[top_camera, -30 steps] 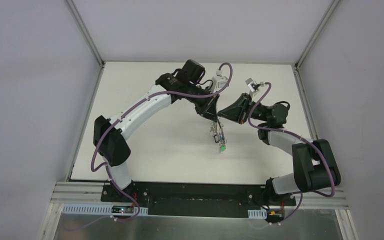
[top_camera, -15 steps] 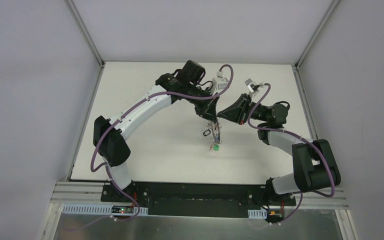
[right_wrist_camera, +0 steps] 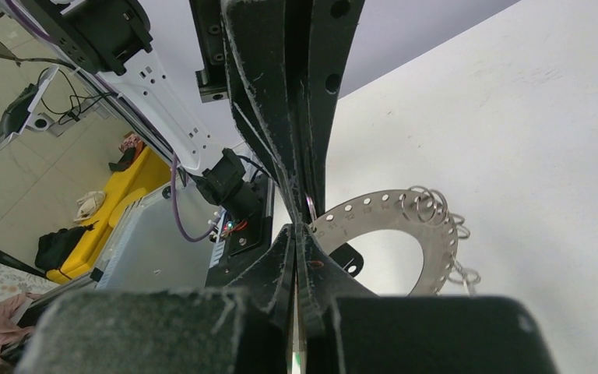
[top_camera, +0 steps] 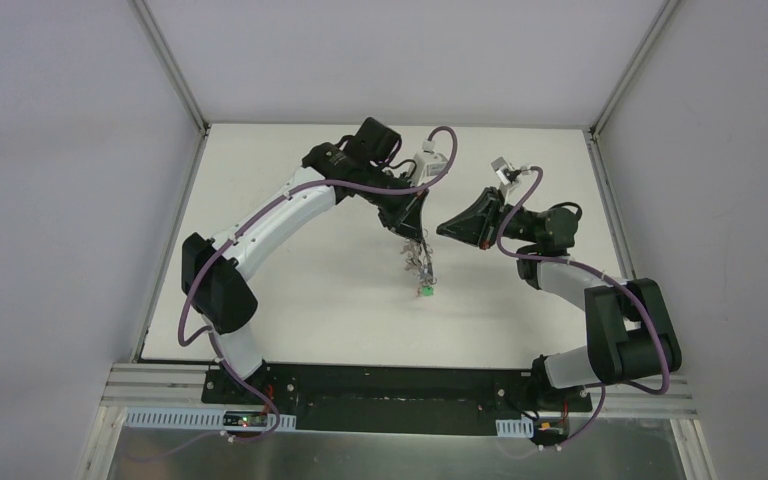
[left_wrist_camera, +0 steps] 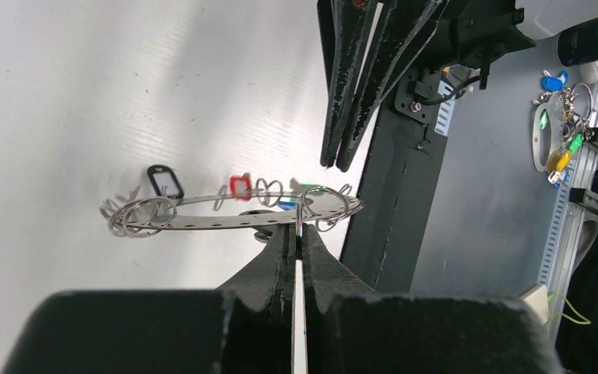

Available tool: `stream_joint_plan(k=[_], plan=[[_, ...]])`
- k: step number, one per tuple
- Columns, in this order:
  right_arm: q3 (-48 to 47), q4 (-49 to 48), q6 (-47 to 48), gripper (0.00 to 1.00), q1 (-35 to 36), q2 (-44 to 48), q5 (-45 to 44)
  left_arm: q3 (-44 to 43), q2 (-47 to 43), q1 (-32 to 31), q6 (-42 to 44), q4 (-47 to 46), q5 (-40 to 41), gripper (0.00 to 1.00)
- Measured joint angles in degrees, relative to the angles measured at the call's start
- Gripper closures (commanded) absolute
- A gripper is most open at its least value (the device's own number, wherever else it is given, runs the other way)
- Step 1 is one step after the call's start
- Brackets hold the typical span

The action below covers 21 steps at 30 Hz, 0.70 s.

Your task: Put the keys on the keyring

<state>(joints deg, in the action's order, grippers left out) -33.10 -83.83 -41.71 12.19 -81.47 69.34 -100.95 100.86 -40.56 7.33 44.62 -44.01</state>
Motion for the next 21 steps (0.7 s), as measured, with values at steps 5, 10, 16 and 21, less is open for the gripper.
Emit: stream_joint_plan(k=[5,10,16,21], plan=[[0.0,-0.1,0.0,0.86,0.0,0.0,0.5,-0.1,0.0,0.1,0.2,1.4,0.6,1.0],[0.0,-0.3,0.8,0.73,0.1,0.0,1.0,-4.7,0.9,0.0,1.8,7.6,0.6,1.0],[-0.1,-0.3,1.9,0.69,1.6,0.0,2.2,-11.5,3.1,-1.2,2.1,14.5,0.6,1.0],[-0.4,-0.3,2.2,0.69,3.6,-0.2,3.3,-14.8,6.3,-2.7,1.5,19.6,2.1,1.0]])
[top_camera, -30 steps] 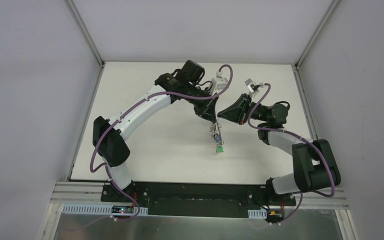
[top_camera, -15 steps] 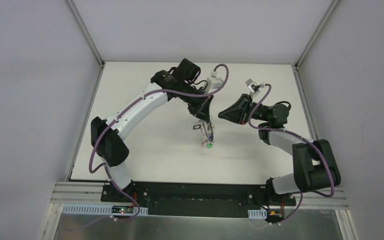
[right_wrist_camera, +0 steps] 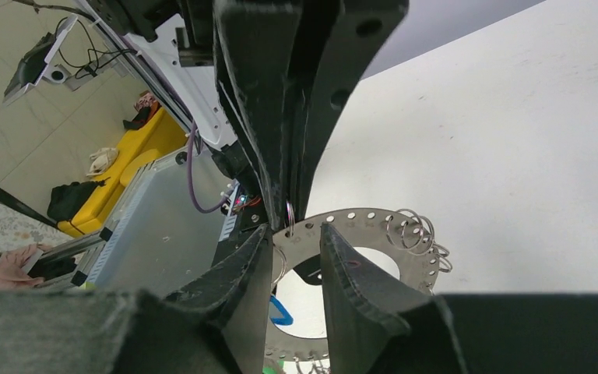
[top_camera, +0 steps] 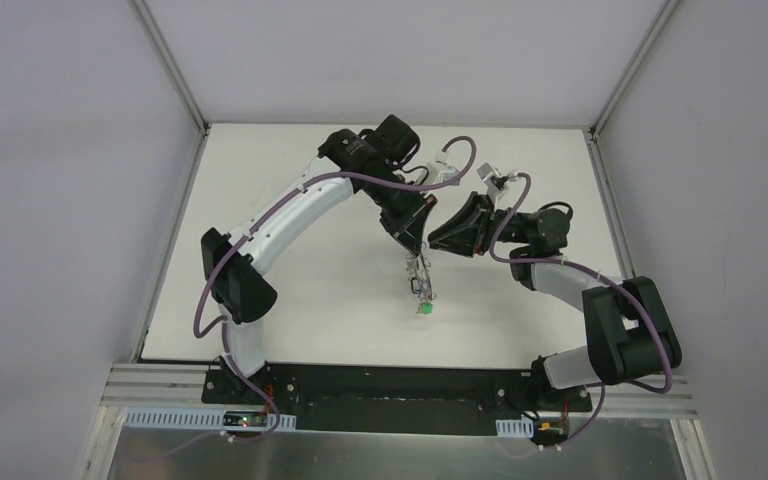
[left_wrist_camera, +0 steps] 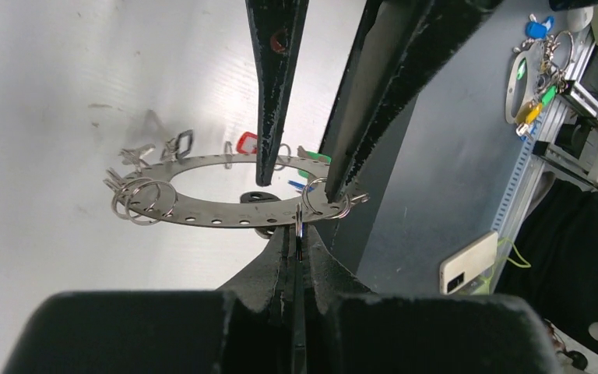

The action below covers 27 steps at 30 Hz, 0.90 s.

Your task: Put the keys on the keyring

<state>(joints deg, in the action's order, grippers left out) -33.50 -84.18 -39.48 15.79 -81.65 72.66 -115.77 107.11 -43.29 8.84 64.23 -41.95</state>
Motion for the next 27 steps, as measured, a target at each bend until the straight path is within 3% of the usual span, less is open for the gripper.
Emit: stream_joint_plan(k=[14,27], plan=[[-0.3,3.6,3.7,0.72,2.7,-0.1,0.2,-3.3,1.8,-2.2,-2.1,4.9,4.4,1.0],[-0.4,4.8,4.5,0.9,4.1,-0.4,0.2,-3.3,2.6,-2.5,-2.2,5.4,6.1,1.0]])
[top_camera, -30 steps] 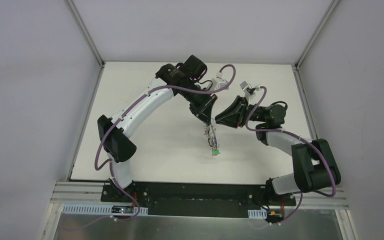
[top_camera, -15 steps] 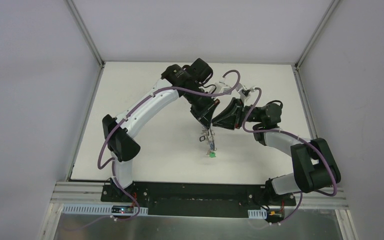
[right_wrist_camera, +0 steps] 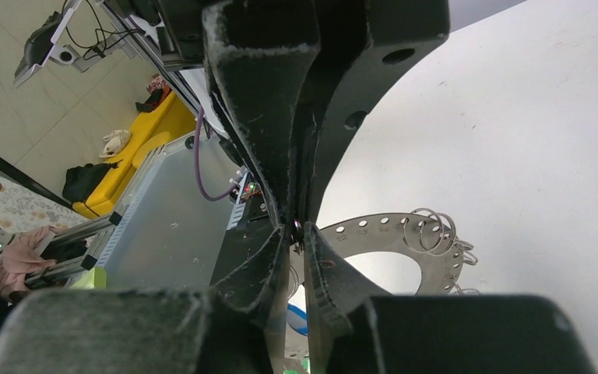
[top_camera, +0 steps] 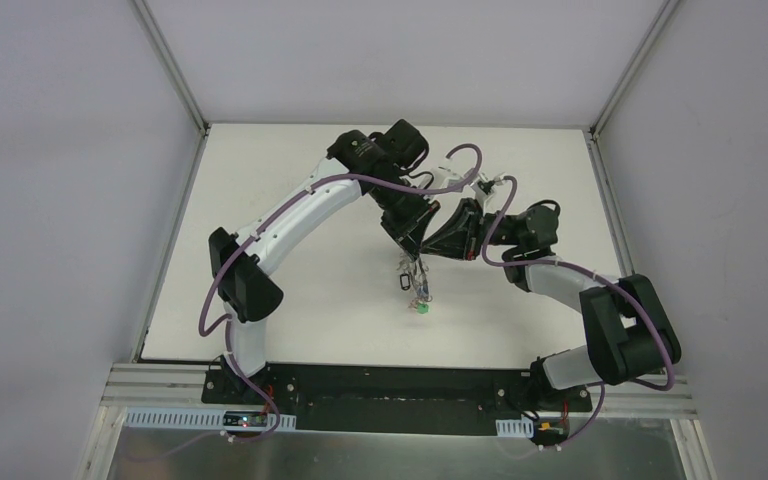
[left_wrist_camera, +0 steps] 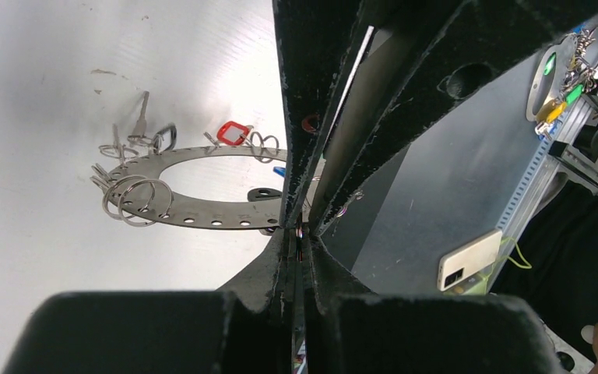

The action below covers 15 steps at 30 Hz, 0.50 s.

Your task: Put the keys on the keyring

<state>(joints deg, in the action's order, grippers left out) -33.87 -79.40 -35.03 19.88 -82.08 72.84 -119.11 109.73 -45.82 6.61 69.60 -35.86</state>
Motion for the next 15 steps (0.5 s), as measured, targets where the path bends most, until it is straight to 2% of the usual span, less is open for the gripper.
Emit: stream_joint_plan(k=[5,10,15], plan=[[-0.3,0.8,0.8,1.0,0.2,-0.3,-0.1,0.0,0.0,0.0,0.0,0.2,0.1,1.0],[-0.4,1.3,1.0,1.0,0.3,-0.3,-0.2,0.0,0.0,0.0,0.1,0.2,0.1,1.0],[-0.5,1.2,-0.7,1.0,-1.0,-0.3,-0.5,2.4,-1.2,0.3,1.6,-3.2,0.0,0.81]])
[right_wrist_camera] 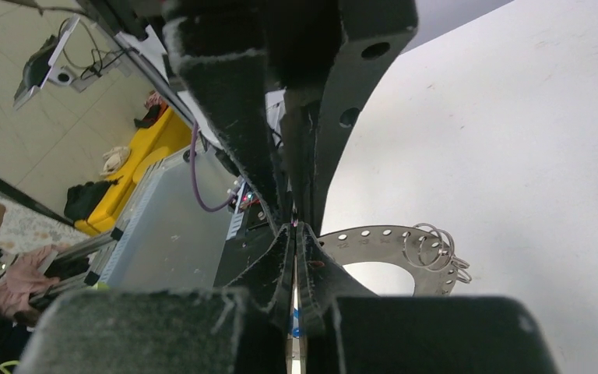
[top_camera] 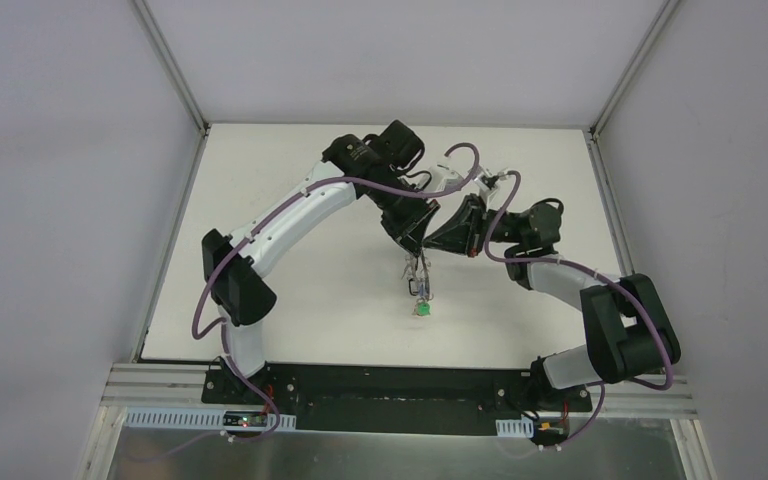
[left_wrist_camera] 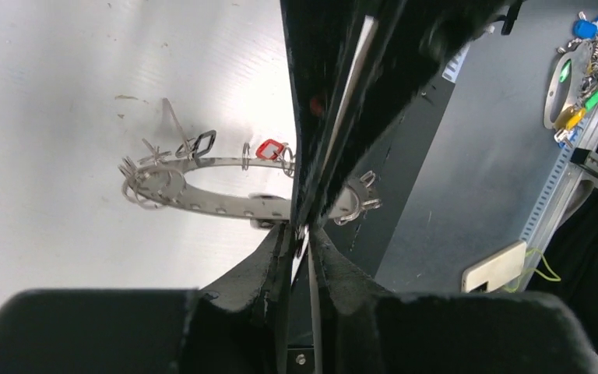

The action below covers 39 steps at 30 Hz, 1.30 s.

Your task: Put the keys on the keyring

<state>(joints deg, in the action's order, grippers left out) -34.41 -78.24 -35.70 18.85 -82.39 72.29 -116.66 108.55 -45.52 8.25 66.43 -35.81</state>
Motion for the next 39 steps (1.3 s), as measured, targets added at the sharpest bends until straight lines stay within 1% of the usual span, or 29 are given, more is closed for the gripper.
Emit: stream_joint_plan(k=[4,6,12,15,19,21,25,27,31,37,39], plan=[[0.0,-2.5,-3.7,1.0,-1.8,0.0,-1.4,7.0,-4.1,1.7,0.9,-7.3,-0.8,0.69],[0.0,-3.3,-4.9,1.0,-2.2,0.0,-2.4,9.7,-6.3,3.0,1.2,-10.6,-1.5,0.66],[0.0,-5.1,-7.6,1.0,-3.1,0.0,-5.9,17.8,-12.2,6.0,0.4,-20.6,-3.6,0.63],[0.1,-5.6,-8.7,1.0,-3.4,0.0,-7.5,20.8,-13.9,6.2,-0.5,-25.6,-5.0,0.63],[0.6,-6.2,-10.3,1.0,-3.7,0.0,-9.4,22.1,-14.1,6.2,-3.0,-31.1,-7.2,0.63],[0.7,-6.4,-10.9,1.0,-3.7,0.0,-9.9,22.3,-14.1,6.2,-4.4,-33.0,-7.9,0.66],[0.7,-6.5,-11.9,1.0,-3.8,0.0,-10.6,22.3,-14.1,6.2,-6.4,-35.6,-9.2,0.78],[0.7,-6.6,-12.1,1.0,-3.9,0.0,-10.7,22.3,-14.0,6.2,-6.9,-36.3,-9.7,0.82],[0.7,-6.9,-12.7,1.0,-4.3,-0.1,-10.8,22.9,-14.0,6.3,-8.7,-37.9,-10.6,0.82],[0.9,-7.0,-13.4,1.0,-4.7,-0.8,-10.8,25.1,-14.0,6.9,-11.4,-40.3,-11.8,0.78],[1.0,-7.0,-13.5,1.0,-4.8,-0.9,-10.8,25.9,-14.0,7.0,-12.4,-41.1,-12.2,0.79]])
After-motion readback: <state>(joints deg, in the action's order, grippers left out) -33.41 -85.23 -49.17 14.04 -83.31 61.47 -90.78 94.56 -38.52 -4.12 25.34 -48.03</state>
